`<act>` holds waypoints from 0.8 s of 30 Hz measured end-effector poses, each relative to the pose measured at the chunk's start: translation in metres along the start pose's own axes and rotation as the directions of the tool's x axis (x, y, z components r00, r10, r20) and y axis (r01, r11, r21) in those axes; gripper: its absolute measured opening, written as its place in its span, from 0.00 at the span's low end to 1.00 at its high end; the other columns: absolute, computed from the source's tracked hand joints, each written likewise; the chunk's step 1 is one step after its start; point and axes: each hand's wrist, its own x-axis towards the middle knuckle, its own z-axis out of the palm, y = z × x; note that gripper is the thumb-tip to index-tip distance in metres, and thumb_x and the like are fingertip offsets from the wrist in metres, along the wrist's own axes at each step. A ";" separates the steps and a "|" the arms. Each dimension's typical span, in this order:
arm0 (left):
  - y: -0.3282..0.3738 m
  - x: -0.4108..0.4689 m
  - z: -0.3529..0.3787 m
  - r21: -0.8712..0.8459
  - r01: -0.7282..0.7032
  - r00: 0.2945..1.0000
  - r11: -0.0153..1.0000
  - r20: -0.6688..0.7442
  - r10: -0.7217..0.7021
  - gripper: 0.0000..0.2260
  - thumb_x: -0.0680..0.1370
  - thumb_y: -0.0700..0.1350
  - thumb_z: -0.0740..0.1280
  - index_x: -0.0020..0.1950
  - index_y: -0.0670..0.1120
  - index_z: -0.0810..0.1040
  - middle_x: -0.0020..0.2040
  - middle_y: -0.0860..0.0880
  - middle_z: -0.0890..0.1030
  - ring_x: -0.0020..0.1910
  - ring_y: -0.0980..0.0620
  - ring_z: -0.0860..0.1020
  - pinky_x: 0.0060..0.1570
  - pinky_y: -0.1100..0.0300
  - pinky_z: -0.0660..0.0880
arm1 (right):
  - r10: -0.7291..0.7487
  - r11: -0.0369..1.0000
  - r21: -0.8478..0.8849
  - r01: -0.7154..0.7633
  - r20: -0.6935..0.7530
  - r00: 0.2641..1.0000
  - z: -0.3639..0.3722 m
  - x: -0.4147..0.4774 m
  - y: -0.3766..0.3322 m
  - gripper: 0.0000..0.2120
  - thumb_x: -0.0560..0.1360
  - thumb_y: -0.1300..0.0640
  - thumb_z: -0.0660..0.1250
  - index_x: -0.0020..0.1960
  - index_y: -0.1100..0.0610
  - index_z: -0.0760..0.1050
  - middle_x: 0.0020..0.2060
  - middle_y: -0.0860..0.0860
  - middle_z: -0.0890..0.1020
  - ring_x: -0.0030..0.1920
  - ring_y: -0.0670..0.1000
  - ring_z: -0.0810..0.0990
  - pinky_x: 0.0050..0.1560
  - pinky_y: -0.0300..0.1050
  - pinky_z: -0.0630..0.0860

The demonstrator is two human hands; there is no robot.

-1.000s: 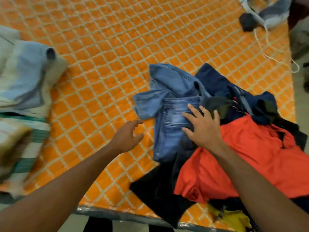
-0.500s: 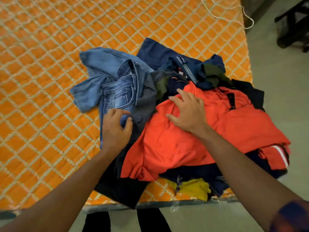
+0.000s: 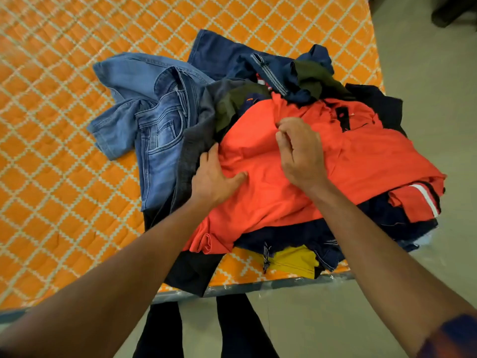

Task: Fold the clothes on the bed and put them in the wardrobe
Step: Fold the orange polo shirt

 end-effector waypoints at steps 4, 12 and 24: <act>0.010 0.009 -0.012 -0.085 0.075 0.994 0.994 0.087 -0.067 0.12 0.74 0.52 0.75 0.51 0.47 0.79 0.43 0.49 0.81 0.48 0.48 0.80 0.45 0.54 0.73 | -0.031 0.998 0.050 0.028 0.054 0.998 -0.007 -0.025 -0.018 0.07 0.82 0.58 0.60 0.50 0.59 0.76 0.49 0.50 0.81 0.48 0.55 0.80 0.44 0.60 0.73; -0.026 -0.068 -0.083 -0.665 0.158 0.978 0.730 0.004 -0.207 0.04 0.55 0.39 0.64 0.23 0.47 0.72 0.24 0.51 0.65 0.27 0.51 0.61 0.31 0.53 0.52 | -0.080 0.986 0.155 0.066 0.087 0.993 0.006 -0.061 -0.092 0.03 0.78 0.59 0.67 0.47 0.57 0.79 0.51 0.52 0.82 0.49 0.60 0.79 0.47 0.61 0.74; -0.208 -0.220 -0.118 -0.093 0.517 0.855 0.851 0.084 -0.511 0.22 0.71 0.47 0.76 0.63 0.45 0.76 0.56 0.45 0.80 0.54 0.44 0.81 0.49 0.50 0.77 | -0.188 0.982 0.133 0.137 0.554 0.811 0.097 -0.143 -0.220 0.08 0.74 0.48 0.68 0.49 0.50 0.80 0.52 0.49 0.79 0.53 0.54 0.77 0.50 0.52 0.70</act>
